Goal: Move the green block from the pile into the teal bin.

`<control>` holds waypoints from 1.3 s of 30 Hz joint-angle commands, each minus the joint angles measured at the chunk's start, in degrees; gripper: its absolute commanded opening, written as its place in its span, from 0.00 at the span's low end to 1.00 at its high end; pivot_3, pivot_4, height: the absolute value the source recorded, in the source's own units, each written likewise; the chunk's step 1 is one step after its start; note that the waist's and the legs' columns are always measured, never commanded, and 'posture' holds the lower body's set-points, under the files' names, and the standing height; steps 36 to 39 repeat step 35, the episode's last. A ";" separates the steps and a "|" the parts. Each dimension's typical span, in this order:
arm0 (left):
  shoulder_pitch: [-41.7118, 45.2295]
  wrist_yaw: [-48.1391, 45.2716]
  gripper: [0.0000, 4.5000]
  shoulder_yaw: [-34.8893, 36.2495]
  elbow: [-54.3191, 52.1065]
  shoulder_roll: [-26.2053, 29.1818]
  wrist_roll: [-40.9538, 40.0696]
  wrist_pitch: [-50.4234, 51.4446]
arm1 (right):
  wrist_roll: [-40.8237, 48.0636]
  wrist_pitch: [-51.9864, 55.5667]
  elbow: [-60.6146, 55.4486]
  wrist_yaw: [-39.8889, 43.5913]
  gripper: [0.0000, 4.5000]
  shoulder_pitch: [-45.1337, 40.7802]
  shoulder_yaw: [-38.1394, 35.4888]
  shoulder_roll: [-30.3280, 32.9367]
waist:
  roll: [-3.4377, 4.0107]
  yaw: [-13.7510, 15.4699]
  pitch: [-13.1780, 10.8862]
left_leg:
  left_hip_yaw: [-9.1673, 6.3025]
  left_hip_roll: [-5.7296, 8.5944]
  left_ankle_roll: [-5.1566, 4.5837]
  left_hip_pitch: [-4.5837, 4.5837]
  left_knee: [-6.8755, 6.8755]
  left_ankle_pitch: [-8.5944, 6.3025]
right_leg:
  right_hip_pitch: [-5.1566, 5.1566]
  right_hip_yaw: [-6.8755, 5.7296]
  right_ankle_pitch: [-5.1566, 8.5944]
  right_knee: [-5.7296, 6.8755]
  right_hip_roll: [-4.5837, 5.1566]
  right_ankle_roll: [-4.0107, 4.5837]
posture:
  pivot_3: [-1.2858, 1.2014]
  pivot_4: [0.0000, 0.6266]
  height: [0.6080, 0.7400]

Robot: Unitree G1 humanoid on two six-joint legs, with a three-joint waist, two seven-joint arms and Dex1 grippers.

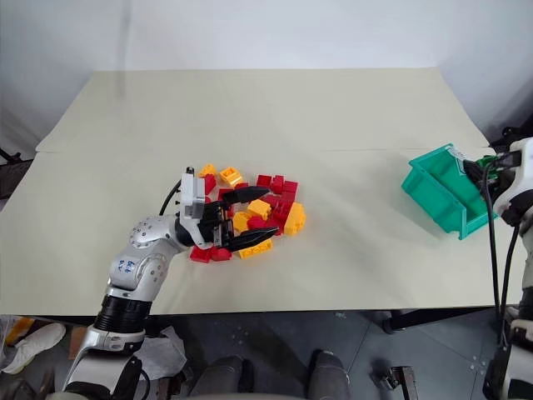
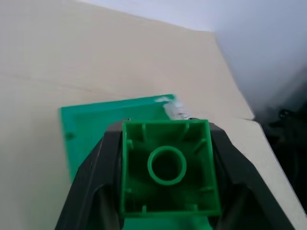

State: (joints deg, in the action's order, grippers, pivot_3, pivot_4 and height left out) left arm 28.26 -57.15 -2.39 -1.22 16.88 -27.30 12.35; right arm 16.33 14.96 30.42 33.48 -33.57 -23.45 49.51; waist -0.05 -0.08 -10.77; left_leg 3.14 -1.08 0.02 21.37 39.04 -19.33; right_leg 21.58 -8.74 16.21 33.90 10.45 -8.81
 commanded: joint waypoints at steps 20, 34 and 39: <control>-11.08 2.87 1.00 7.06 -2.18 11.78 5.01 -8.84 | 13.85 -5.58 -16.71 29.66 1.00 8.76 0.20 1.55 | 0.21 0.13 -0.04 | -0.04 -0.06 0.01 -0.02 -0.03 -0.01 | -0.01 -0.03 0.00 -0.02 -0.03 -0.01 | 0.52 0.24 1.00; -24.00 8.58 1.00 13.10 -2.87 16.41 8.91 -14.28 | 12.52 -25.57 -30.17 40.17 1.00 34.75 3.27 -8.07 | 0.25 1.43 -0.05 | -0.02 0.00 0.00 -0.08 0.03 -0.09 | -0.09 0.03 -0.01 -0.06 0.00 -0.02 | 0.52 0.24 1.00; -23.69 8.20 1.00 12.71 -3.61 17.01 8.26 -12.40 | 12.68 -25.69 -28.28 40.01 1.00 33.74 3.20 -8.04 | 0.25 1.43 -0.05 | 0.00 -0.01 0.00 -0.12 0.03 -0.08 | -0.08 0.05 -0.01 -0.03 0.00 -0.02 | 0.52 0.24 1.00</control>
